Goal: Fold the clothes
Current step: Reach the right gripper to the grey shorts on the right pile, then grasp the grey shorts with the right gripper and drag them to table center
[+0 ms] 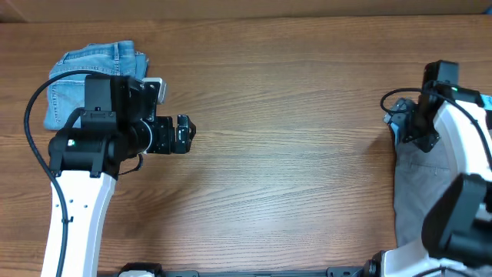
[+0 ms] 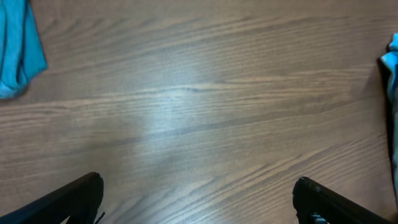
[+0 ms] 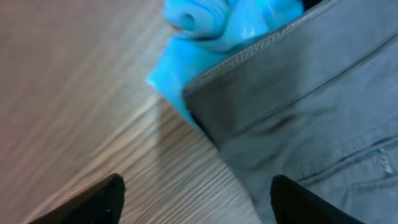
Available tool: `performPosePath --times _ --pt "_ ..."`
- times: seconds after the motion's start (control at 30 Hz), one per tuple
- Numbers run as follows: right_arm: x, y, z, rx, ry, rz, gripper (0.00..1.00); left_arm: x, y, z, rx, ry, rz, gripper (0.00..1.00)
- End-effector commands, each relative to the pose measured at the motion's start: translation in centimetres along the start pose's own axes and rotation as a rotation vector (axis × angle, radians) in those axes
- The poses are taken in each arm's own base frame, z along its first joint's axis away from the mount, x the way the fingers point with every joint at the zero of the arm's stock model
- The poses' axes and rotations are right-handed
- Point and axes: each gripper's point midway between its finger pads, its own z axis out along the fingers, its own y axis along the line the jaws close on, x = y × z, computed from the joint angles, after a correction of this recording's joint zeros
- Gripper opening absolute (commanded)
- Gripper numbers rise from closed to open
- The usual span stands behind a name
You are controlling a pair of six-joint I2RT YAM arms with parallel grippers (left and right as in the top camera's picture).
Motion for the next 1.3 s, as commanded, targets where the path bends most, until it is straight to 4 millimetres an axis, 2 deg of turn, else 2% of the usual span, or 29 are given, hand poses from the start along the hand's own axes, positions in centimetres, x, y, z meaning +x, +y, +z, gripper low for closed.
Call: performPosePath --times 0.0,0.2,0.33,0.57,0.73,0.93,1.03,1.13,1.17,1.2,1.27 --pt "-0.6 -0.8 1.6 0.072 -0.004 -0.013 0.73 -0.3 -0.5 -0.1 0.021 0.006 -0.01 1.0" --pt "-1.5 -0.5 2.9 0.076 -0.033 -0.009 0.72 -0.3 -0.5 0.1 0.02 0.013 -0.011 1.0" --pt "-2.1 -0.7 3.3 0.086 -0.07 -0.001 0.65 -0.2 -0.5 0.1 0.02 0.014 -0.012 1.0" --pt "-1.8 -2.0 4.2 0.148 -0.094 0.021 0.58 -0.2 -0.5 0.1 0.02 0.015 -0.012 1.0" --pt "-1.8 -2.0 4.2 0.15 -0.098 0.022 0.57 -0.2 -0.5 0.1 0.02 0.015 -0.012 1.0" --pt "-1.8 -2.0 4.3 0.15 -0.099 0.024 0.43 -0.2 -0.5 0.1 0.02 0.016 -0.013 1.0" --pt "-1.6 -2.1 4.4 0.153 -0.094 0.023 0.38 -0.2 -0.5 0.1 0.02 0.018 -0.014 1.0" --pt "-1.6 -2.2 4.4 0.155 -0.092 0.022 0.38 -0.1 -0.4 0.1 0.02 0.022 -0.015 1.0" --pt "-1.6 -2.2 4.4 0.154 -0.092 0.022 0.33 0.0 -0.4 0.1 0.019 0.022 -0.015 1.0" --pt "-1.6 -2.1 4.4 0.153 -0.094 0.023 0.22 0.0 -0.4 0.1 0.019 0.022 -0.015 1.0" --pt "-1.7 -2.1 4.4 0.151 -0.098 0.024 0.08 0.0 -0.4 0.1 0.019 0.023 -0.015 1.0"
